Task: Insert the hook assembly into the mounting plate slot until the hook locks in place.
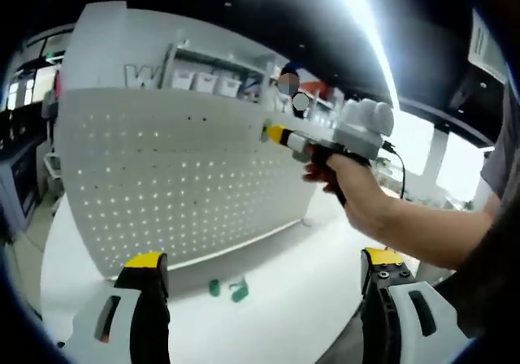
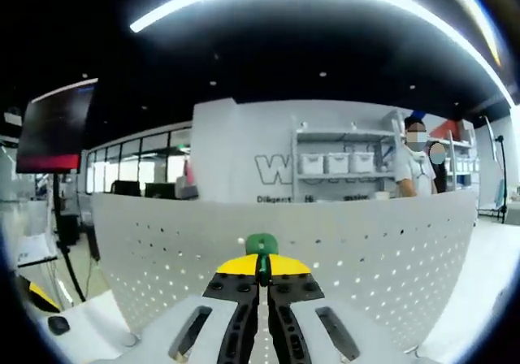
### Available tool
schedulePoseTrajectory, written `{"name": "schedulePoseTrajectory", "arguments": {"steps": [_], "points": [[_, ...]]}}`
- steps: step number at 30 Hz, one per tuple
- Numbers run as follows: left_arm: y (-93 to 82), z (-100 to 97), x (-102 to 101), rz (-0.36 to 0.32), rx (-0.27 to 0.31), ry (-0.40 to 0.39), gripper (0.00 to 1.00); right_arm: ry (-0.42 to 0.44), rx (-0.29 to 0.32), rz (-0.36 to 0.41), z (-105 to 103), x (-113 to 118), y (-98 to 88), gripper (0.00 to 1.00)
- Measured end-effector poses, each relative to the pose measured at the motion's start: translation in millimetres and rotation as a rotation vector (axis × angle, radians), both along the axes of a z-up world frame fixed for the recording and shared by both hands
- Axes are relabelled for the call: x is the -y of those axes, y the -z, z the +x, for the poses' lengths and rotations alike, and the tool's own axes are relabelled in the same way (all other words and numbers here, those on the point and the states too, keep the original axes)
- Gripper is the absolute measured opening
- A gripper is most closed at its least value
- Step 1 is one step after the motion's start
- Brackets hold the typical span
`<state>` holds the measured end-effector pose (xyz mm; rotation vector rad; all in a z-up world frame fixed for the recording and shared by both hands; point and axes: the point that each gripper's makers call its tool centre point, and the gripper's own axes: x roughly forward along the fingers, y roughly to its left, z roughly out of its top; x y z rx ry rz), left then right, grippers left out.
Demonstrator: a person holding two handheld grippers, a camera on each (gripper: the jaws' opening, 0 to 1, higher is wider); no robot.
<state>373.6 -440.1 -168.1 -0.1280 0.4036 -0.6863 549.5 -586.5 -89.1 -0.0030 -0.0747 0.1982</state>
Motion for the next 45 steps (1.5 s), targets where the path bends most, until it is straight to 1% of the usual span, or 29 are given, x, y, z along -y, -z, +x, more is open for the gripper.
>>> {"name": "schedulePoseTrajectory", "arguments": {"steps": [5,11,16,19,21,25,27,29,32,33,36,42,45], "points": [[1.8,4.7,-3.0,-0.001,-0.006,-0.008,1.00,0.017,0.004,0.006,10.0,2.0,-1.6,0.00],[4.2,7.4,-5.0,-0.008,-0.014,-0.013,1.00,0.045,0.005,0.025,19.1,11.2,-3.0,0.00],[6.5,8.2,-6.6,-0.014,-0.024,-0.016,1.00,0.056,0.003,0.020,22.7,13.3,-0.9,0.00],[8.7,9.1,-10.8,0.001,-0.024,-0.031,1.00,0.065,0.004,0.015,24.2,15.1,0.4,0.00],[9.9,8.9,-12.6,-0.006,-0.028,-0.034,1.00,0.068,0.003,0.019,24.7,16.4,1.6,0.00],[12.9,8.8,-15.1,-0.001,-0.037,-0.038,1.00,0.067,0.005,0.062,25.4,18.8,2.4,0.00],[12.7,9.6,-16.1,-0.006,-0.040,-0.040,1.00,0.064,0.015,0.060,24.9,18.1,2.8,0.00],[12.3,10.4,-17.0,-0.005,-0.038,-0.043,1.00,0.056,0.029,0.091,24.4,18.7,2.5,0.00],[12.8,11.1,-18.8,-0.006,-0.040,-0.049,1.00,0.058,0.029,0.091,25.6,20.9,5.6,0.00],[13.4,11.0,-19.2,-0.004,-0.041,-0.049,1.00,0.047,0.037,0.106,25.4,21.6,6.2,0.00],[15.0,11.0,-20.1,-0.003,-0.046,-0.051,0.99,0.042,0.043,0.098,25.1,22.0,6.0,0.00],[15.6,12.4,-19.7,-0.005,-0.049,-0.050,0.99,0.043,0.060,0.053,25.6,19.9,5.0,0.00],[14.7,12.5,-18.9,-0.010,-0.048,-0.050,0.98,0.047,0.064,0.053,24.9,19.9,5.1,0.00]]}}
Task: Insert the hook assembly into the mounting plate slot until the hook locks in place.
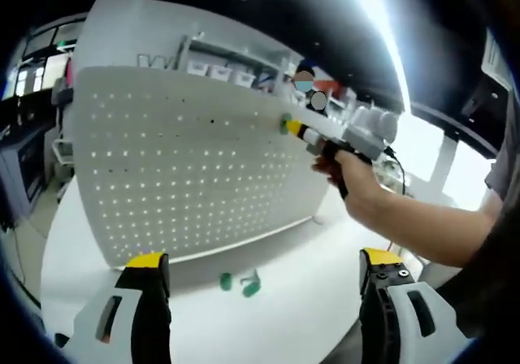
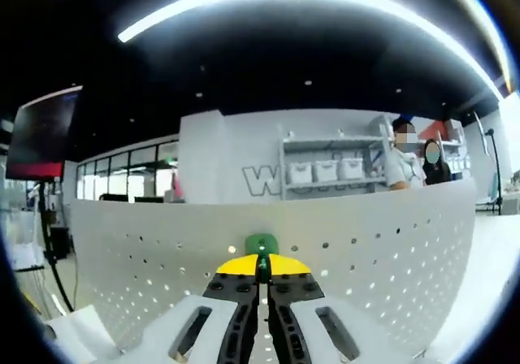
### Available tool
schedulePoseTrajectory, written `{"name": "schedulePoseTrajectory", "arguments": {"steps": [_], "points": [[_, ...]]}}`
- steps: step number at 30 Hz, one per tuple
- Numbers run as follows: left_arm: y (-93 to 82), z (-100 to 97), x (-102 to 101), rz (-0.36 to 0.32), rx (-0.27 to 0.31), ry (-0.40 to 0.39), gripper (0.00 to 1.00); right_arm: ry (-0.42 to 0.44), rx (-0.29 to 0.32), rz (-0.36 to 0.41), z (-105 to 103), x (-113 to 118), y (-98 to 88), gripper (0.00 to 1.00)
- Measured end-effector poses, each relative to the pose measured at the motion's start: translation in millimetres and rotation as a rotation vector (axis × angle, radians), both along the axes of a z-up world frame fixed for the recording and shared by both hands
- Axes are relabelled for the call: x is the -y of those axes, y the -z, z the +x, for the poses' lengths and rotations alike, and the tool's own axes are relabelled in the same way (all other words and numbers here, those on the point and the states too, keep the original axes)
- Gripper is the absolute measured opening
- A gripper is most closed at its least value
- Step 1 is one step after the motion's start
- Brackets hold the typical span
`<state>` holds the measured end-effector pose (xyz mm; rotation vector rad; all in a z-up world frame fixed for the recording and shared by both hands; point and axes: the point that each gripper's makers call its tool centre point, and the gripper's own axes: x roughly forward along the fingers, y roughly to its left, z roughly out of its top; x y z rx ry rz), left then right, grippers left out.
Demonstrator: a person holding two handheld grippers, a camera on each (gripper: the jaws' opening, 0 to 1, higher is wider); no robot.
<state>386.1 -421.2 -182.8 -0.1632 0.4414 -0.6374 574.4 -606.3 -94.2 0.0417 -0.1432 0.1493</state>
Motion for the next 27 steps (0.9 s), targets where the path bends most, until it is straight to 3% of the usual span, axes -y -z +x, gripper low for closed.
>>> {"name": "schedulePoseTrajectory", "arguments": {"steps": [6,23,27], "points": [[1.3,-0.5,-1.1,0.002,-0.003,-0.003,0.98,-0.009,-0.007,-0.012,2.6,0.1,8.6,0.00],[2.4,-1.0,1.2,0.004,-0.009,-0.002,0.99,-0.001,-0.043,-0.041,5.5,-0.5,8.8,0.01],[2.0,-3.0,0.7,0.005,-0.007,-0.006,0.99,-0.018,-0.055,-0.022,4.9,-2.4,8.8,0.07]]}}
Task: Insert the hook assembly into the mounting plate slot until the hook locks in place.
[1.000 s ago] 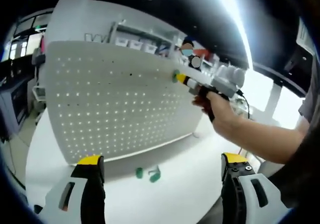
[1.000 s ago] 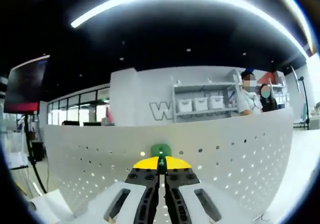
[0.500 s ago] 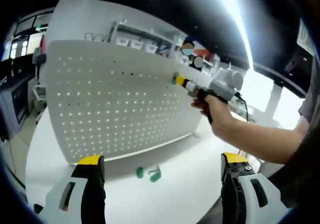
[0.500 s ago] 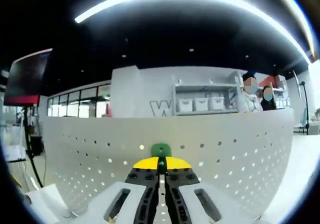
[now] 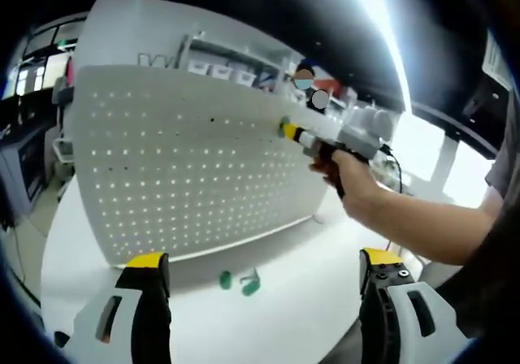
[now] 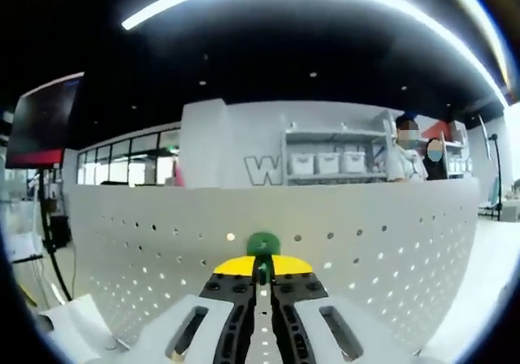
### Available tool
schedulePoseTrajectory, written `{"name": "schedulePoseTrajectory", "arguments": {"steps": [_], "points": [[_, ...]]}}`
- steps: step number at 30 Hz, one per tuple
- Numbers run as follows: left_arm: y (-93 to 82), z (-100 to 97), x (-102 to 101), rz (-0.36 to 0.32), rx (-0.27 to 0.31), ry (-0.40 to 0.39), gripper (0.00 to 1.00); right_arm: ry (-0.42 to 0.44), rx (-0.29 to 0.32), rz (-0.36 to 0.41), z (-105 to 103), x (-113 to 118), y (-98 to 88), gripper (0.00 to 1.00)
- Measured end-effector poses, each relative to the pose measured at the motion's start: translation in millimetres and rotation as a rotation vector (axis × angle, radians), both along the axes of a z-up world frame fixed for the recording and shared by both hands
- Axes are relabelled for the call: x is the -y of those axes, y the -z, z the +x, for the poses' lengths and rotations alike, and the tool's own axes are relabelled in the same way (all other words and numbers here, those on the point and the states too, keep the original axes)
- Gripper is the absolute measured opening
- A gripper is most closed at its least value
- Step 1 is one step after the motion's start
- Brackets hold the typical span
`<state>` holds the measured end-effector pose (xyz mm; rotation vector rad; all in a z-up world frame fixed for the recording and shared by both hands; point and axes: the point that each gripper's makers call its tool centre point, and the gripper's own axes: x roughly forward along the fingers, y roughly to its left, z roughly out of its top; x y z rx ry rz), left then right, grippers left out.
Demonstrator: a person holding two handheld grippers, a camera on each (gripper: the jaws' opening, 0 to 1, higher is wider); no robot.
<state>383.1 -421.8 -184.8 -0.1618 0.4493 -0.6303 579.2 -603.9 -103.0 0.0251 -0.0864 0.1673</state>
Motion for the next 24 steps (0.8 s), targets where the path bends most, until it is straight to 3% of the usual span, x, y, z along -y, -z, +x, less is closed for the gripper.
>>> {"name": "schedulePoseTrajectory", "arguments": {"steps": [7,21,24], "points": [[-0.8,-2.8,1.5,0.002,0.003,-0.005,0.98,-0.012,0.004,0.015,-8.9,2.5,-7.1,0.15],[0.5,-15.6,3.7,0.016,0.003,-0.017,0.98,-0.045,0.050,0.039,-38.6,17.2,-41.7,0.23],[2.9,-19.1,5.2,0.020,-0.002,-0.017,0.97,-0.058,0.036,0.035,-46.4,22.4,-40.0,0.24]]}}
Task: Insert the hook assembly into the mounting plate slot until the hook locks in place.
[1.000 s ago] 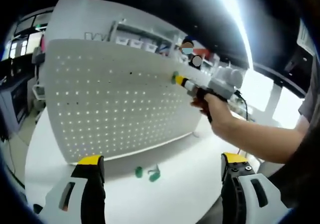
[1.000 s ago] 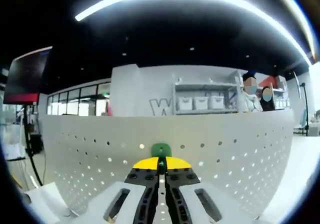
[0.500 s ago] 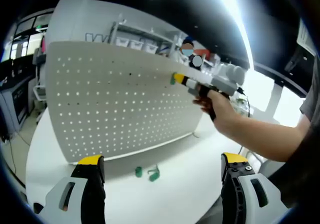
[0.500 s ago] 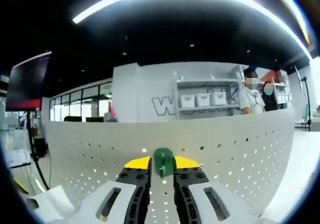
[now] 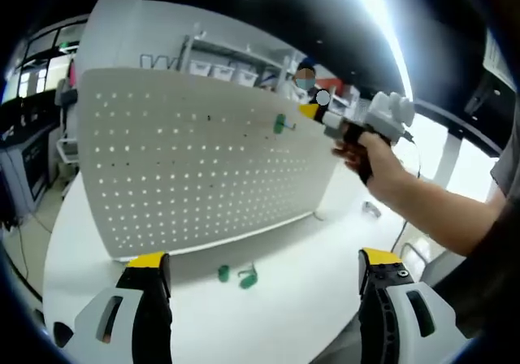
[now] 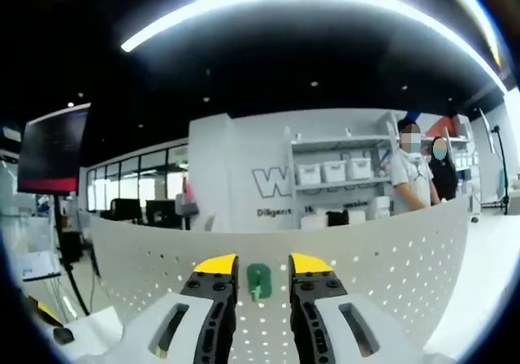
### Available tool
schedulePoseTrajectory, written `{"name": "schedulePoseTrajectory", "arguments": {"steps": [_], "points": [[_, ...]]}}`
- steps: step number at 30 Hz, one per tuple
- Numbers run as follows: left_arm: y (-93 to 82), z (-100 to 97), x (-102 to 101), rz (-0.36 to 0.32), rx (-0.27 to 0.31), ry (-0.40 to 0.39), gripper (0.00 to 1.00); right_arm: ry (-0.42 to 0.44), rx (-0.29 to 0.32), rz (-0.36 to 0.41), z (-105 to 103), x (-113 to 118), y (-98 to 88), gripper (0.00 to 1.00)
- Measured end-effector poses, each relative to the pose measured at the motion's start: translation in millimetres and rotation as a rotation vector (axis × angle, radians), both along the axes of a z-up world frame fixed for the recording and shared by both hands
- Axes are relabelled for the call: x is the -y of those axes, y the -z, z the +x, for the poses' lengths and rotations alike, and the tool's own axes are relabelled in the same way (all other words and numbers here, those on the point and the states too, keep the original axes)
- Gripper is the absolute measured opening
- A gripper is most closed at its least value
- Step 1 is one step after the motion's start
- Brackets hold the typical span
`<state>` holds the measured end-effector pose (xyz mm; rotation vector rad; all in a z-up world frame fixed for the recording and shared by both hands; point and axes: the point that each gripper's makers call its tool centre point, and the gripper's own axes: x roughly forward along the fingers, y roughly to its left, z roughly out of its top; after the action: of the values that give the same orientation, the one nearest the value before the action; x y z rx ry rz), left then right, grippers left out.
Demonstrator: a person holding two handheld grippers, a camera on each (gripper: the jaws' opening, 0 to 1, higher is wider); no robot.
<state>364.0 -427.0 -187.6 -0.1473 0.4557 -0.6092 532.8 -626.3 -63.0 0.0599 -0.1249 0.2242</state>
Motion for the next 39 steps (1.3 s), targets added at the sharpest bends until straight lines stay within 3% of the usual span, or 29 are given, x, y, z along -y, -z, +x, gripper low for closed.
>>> {"name": "schedulePoseTrajectory", "arguments": {"steps": [6,11,15,20,28,39], "points": [[4.7,-6.6,3.4,0.007,-0.011,0.002,0.97,-0.036,-0.068,-0.042,-20.5,5.7,23.1,0.25],[8.1,-10.6,4.6,0.012,-0.019,0.003,0.97,-0.102,-0.163,-0.067,-43.9,4.1,58.3,0.27],[12.8,-15.6,6.0,0.016,-0.027,0.005,0.97,-0.133,-0.199,-0.096,-62.4,1.7,79.3,0.27],[19.7,-22.8,6.8,0.014,-0.042,0.004,0.96,-0.198,-0.226,-0.261,-88.8,-6.7,106.7,0.28],[31.8,-30.8,8.5,0.016,-0.073,0.006,0.96,-0.263,-0.315,-0.234,-123.0,-15.0,146.4,0.29],[45.4,-30.8,2.2,0.026,-0.109,0.002,0.96,-0.359,-0.475,-0.291,-180.5,-19.0,211.2,0.30]]}}
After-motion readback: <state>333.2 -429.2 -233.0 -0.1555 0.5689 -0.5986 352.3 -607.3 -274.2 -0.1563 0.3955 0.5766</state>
